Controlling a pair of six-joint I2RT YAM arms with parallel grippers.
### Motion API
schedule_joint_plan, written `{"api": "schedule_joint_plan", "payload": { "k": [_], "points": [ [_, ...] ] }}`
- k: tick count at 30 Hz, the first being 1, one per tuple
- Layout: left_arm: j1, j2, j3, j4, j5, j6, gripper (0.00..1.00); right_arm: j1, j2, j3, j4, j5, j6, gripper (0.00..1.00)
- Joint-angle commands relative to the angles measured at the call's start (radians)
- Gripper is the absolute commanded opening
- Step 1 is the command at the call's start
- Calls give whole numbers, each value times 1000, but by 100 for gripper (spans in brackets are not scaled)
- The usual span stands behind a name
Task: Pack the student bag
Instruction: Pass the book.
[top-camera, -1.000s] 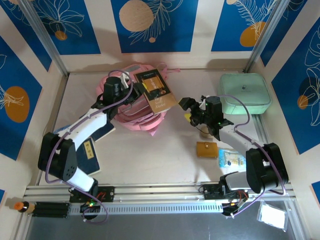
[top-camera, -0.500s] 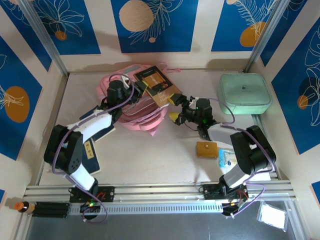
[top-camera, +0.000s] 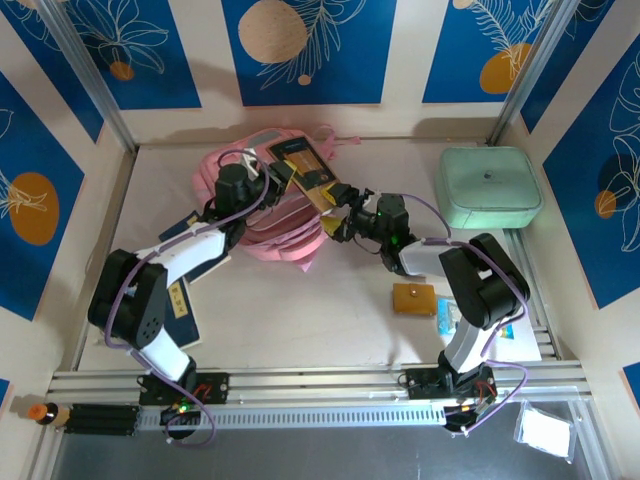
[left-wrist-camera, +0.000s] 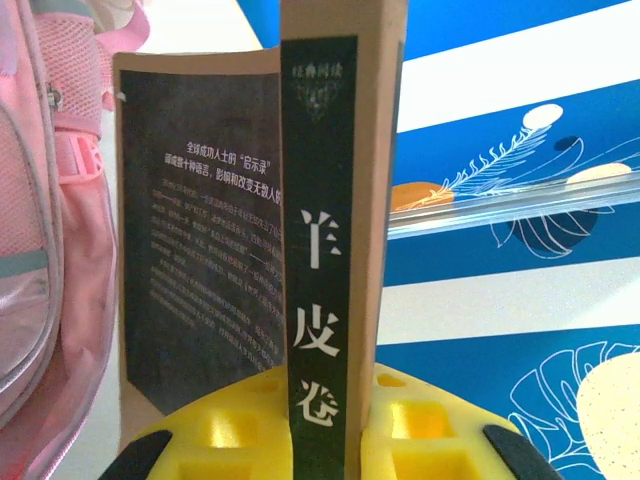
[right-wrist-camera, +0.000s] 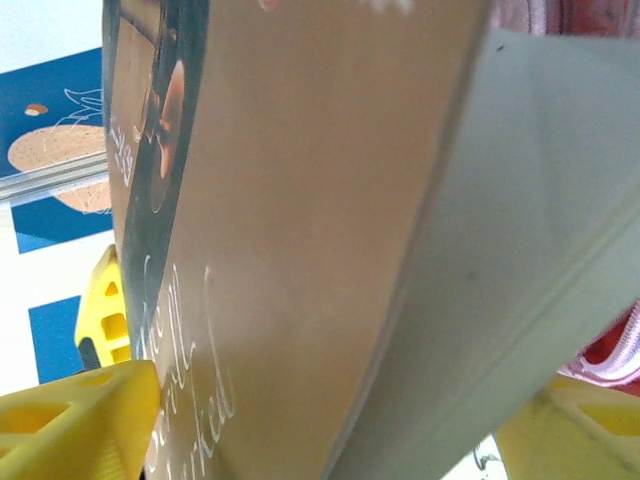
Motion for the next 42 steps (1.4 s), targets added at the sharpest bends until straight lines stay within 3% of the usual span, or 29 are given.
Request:
{"api": "schedule_joint_plan", "payload": {
  "k": [1,11,24,26,29,36,40,42],
  "points": [
    [-23,-7,-7,127,-5,-27,0,5,6,21,43,18,19,80],
    [-21,-55,-59,-9,-103,32,0,-61,-14,-15,52,1,32,55],
    [-17,-57,-64,-79,-83,51,0,-77,-54,2,-51,-22,-64,20],
    [-16,-59,-63,-96,-76,69,9,-83,-64,2,-49,-33,-92,13],
    [-14,-66,-37,-182,-47,161,35,-101,-107,2,-101,-46,-167,8],
    [-18,-82,38,-525,-30,516,82,-183,-298,7,-471,-32,-427,4],
    [-25,-111,66,-685,-112,709,100,-233,-411,8,-645,-2,-556,2],
    [-27,-105,110,-777,-137,831,100,-255,-460,18,-746,26,-620,2]
  ]
}}
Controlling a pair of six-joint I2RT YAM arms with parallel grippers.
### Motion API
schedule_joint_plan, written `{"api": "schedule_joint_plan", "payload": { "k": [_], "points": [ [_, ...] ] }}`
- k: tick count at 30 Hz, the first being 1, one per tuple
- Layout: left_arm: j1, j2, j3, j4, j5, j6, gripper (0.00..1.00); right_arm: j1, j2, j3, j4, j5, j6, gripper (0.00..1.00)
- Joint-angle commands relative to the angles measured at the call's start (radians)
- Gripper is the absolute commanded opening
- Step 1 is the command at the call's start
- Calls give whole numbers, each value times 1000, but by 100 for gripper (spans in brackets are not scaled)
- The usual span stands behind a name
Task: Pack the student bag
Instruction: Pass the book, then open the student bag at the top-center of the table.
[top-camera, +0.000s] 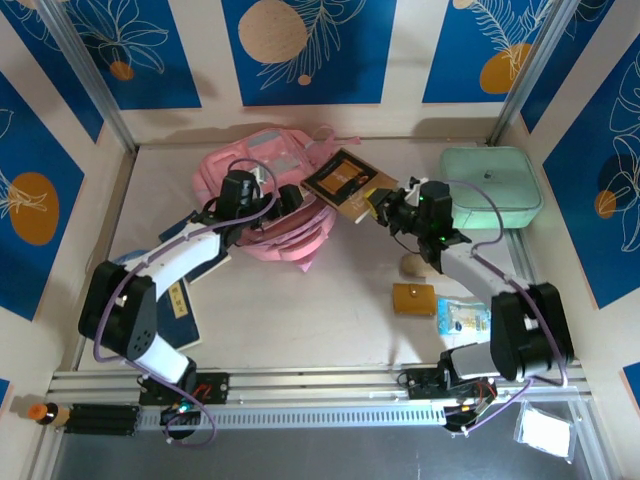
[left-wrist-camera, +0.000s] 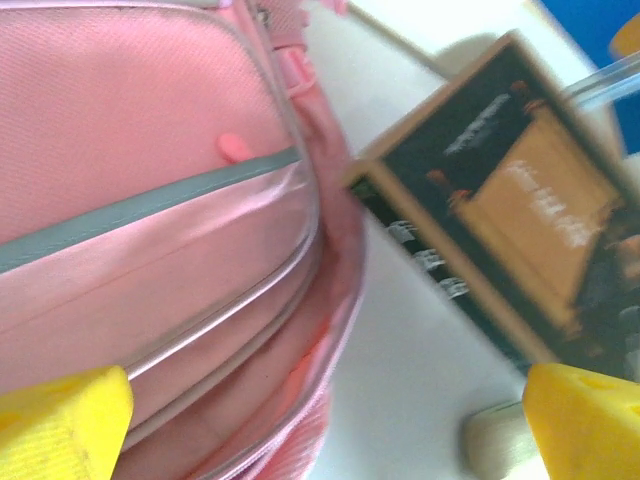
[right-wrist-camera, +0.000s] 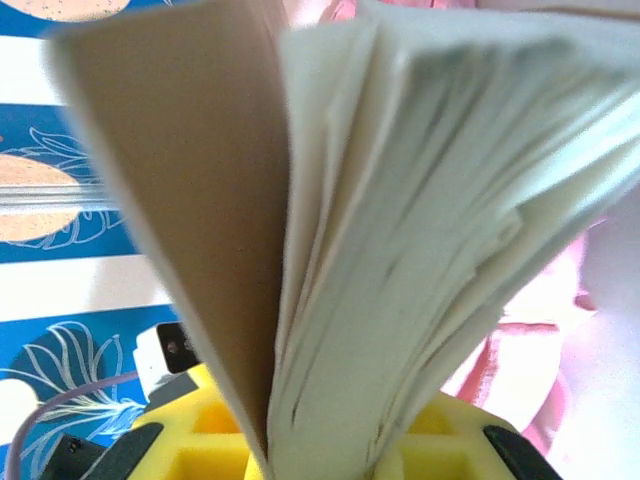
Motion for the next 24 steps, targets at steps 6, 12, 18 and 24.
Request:
{"api": "schedule_joint_plan", "payload": {
  "k": [6,12,18,24],
  "points": [
    [-31,107,263,-487,-98,568,100,-44,-176,47,-346,108,-298,2],
    [-61,277,433,-674,-262,790,88,-49,-217,41,-402,146,-344,2],
    [-72,404,556,-749,-360,824,82,-48,-222,33,-406,152,-339,2],
    [-73,496,650,-797,-430,801,76,-43,-223,28,-398,144,-331,2]
  ]
}}
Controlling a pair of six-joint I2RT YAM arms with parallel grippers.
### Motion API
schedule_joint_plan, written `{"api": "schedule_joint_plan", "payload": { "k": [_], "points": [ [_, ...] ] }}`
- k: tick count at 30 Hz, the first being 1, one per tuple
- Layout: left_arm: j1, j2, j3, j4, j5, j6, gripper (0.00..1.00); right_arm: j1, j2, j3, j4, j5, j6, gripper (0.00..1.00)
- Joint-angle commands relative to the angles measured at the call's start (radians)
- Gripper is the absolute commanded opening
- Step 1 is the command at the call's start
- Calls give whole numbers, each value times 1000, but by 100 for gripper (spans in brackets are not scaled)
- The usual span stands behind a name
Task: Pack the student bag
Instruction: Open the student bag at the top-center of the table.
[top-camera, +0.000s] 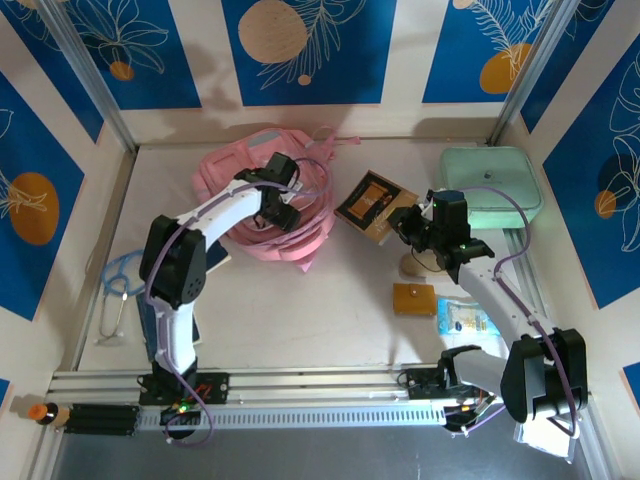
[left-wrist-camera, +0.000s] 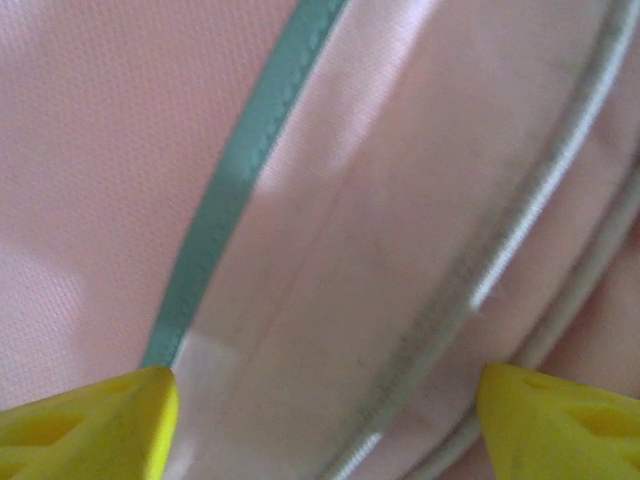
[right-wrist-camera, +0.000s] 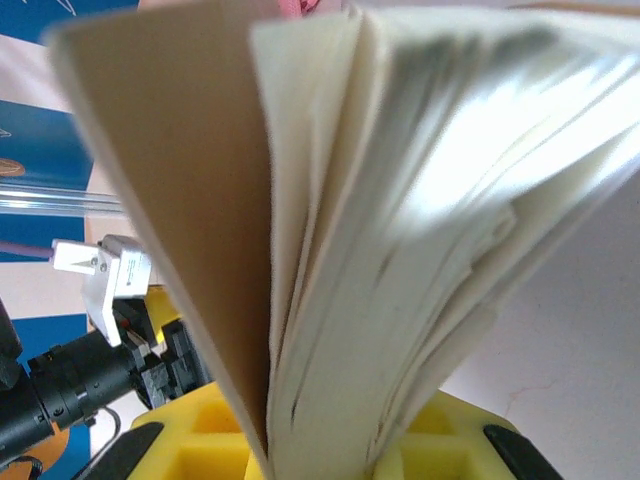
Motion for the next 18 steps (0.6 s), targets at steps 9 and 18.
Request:
{"api": "schedule_joint_plan", "payload": {
  "k": [9,18],
  "points": [
    [-15,133,144,-119,5,55,70,6,-36,10,95,-22,-4,3],
    [-15,109,166,-118,-65,30,40,6,-44,-7,101,-23,1,3]
  ]
}}
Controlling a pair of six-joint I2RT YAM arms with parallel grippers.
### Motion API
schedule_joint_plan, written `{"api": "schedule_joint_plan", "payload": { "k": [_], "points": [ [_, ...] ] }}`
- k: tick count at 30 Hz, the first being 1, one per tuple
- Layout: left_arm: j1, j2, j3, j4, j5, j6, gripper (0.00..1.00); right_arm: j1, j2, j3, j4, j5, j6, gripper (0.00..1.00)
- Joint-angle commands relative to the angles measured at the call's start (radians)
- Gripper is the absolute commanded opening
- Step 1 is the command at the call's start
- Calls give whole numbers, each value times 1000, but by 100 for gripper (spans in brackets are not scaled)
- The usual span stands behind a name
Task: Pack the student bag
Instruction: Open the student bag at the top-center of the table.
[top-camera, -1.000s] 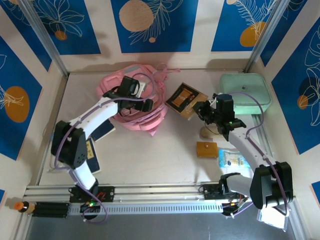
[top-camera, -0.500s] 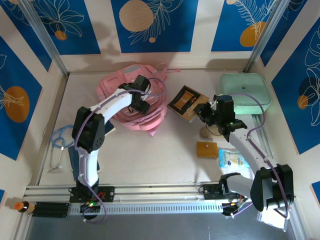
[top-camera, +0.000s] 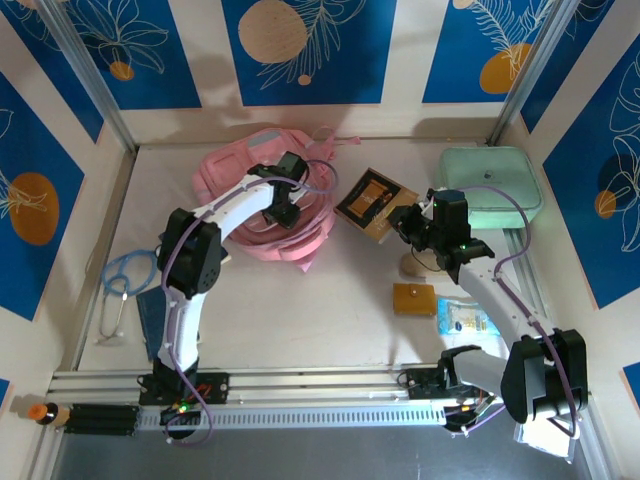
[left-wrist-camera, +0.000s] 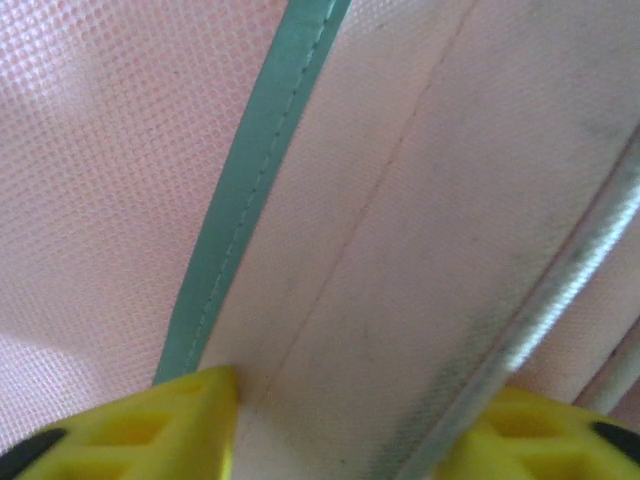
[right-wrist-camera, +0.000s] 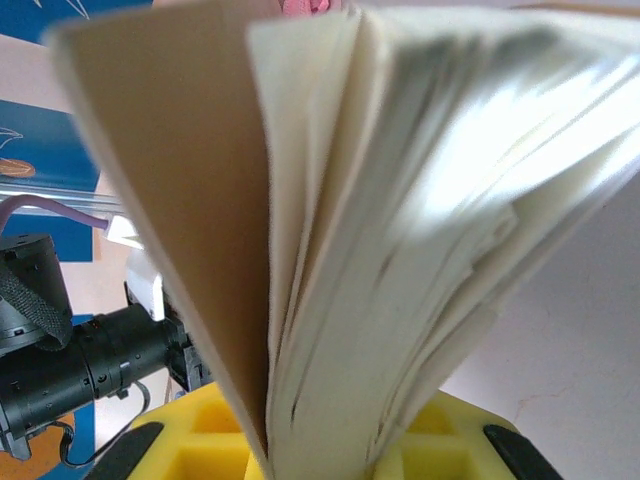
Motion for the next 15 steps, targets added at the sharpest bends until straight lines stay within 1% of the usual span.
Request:
{"api": "schedule_joint_plan", "payload": {
  "k": [1,5,9,11,12,15],
  "points": [
    [-3,-30,27,-26,-35,1,36,5,-40,-5,82,-19,-1,3],
    [-3,-62,29,-30,-43,-2,20,4,-46,-5,72,-13,-10,3],
    [-5,-95,30,-33,-52,-6,10,-6,-67,3,46,-9,-39,3],
    [-4,-115,30,-33,-51,-11,2,-18,-86,13,16,3,-63,3],
    [-6,-129,32,-31,-48,-13,0,-26,-98,13,4,11,-75,4],
    [-6,-171,36,-23,-47,-18,0,-42,-126,15,-19,8,-98,4]
  ]
}}
